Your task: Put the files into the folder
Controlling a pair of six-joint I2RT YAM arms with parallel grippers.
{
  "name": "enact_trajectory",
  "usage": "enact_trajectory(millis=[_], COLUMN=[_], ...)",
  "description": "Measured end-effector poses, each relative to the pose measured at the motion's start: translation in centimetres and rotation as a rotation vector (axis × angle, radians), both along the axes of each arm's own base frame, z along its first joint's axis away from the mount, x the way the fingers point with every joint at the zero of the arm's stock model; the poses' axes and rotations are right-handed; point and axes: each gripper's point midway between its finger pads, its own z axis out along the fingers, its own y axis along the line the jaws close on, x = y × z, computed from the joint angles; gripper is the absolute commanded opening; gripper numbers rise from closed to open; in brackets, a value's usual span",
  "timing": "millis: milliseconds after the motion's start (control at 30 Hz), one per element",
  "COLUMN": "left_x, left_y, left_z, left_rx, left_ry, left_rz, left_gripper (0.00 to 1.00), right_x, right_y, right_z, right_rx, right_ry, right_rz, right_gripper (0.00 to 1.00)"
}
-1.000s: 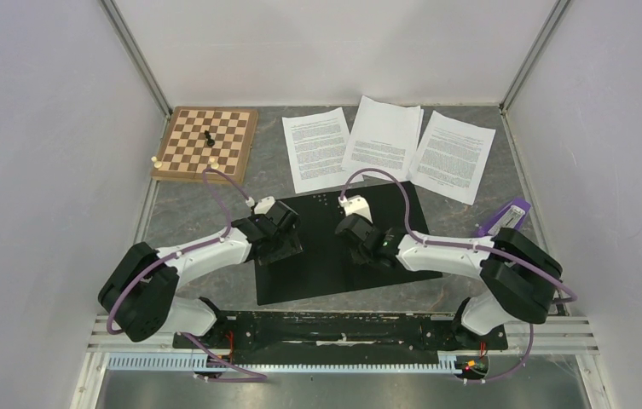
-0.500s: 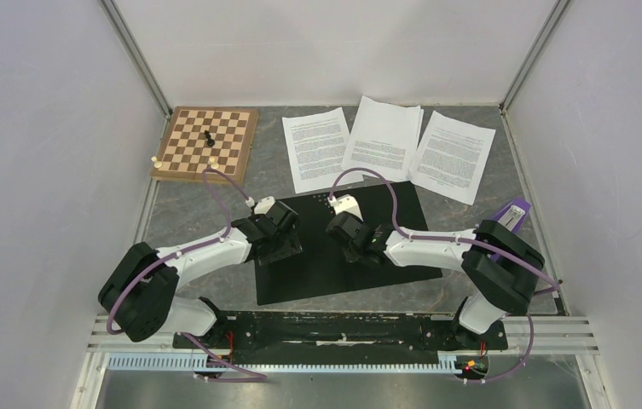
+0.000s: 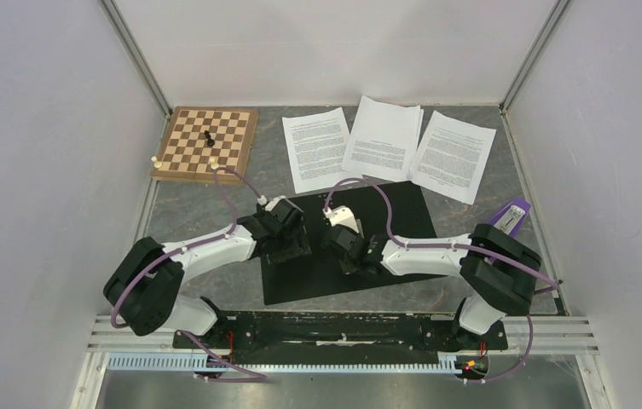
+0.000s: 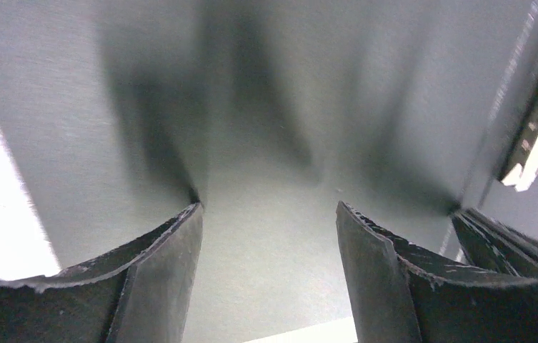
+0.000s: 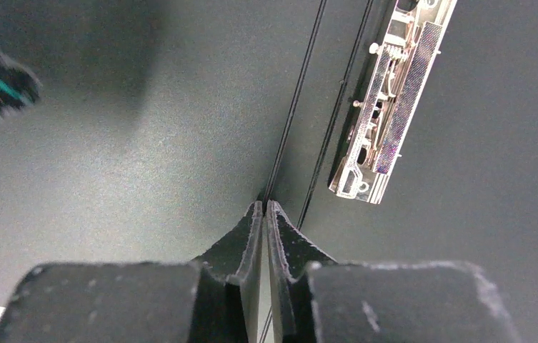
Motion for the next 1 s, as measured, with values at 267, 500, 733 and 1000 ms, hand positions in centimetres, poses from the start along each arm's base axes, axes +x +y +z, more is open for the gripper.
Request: enact_trajectory(millis=[267, 500, 733, 1000], left_x=[-0.9, -0.5, 0.0, 0.4], left_y=[-3.9, -3.9, -3.0, -2.1], left_z=[0.1, 0.1, 0.0, 0.0], left_rx=[-0.083, -0.092, -0.071, -0.058], left_ry=[0.014, 0.007, -0.018, -0.028], left_rz=[-0.095, -0.028, 0.009, 0.034], left_gripper=[0.71, 0.70, 0.70, 0.70], right_x=[-0.1, 1.6, 3.7, 3.9], right_y=[-0.1, -1.7, -3.1, -2.6], right_z=[0.2, 2.3, 2.7, 1.5], right_rx=[0.014, 0.027, -0.025, -0.071], right_ry=[0.001, -0.033, -0.061, -0.041], right_rz=[-0.024, -0.058, -0.056, -0.016], right_gripper=[0.22, 0.28, 0.27, 0.24])
